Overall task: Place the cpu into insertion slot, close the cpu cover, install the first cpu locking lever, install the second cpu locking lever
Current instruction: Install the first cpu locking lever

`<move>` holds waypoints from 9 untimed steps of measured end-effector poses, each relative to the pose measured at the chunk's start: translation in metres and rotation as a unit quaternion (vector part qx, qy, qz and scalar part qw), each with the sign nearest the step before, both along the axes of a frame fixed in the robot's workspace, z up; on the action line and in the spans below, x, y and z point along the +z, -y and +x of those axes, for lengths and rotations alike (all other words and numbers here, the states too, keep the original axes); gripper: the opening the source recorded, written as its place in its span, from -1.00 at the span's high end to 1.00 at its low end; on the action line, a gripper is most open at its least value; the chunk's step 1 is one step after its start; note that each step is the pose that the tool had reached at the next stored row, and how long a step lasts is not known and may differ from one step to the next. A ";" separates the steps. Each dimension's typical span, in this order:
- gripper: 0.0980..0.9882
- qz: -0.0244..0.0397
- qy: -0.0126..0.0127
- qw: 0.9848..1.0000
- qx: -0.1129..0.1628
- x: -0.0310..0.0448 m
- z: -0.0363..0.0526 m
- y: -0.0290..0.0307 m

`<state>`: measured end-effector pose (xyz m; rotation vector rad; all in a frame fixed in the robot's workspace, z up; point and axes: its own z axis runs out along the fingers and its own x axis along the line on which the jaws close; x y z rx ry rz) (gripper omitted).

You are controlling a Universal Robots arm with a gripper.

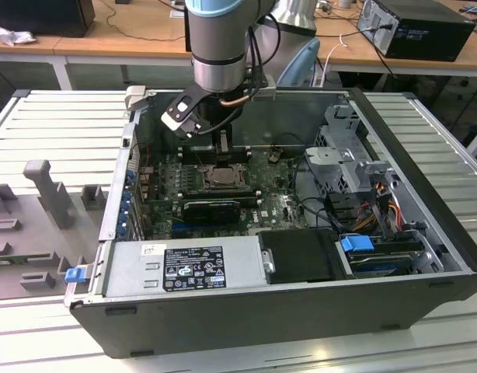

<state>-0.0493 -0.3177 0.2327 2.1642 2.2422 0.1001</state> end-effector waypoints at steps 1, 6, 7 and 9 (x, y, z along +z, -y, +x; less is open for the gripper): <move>0.98 0.000 0.000 1.000 0.000 0.0011 0.0000 0.0000; 0.98 0.000 0.000 1.000 0.000 0.0065 0.0000 0.0000; 0.98 0.000 0.000 1.000 0.000 0.0091 0.0000 0.0000; 0.98 0.000 0.000 1.000 0.000 0.0123 0.0000 0.0000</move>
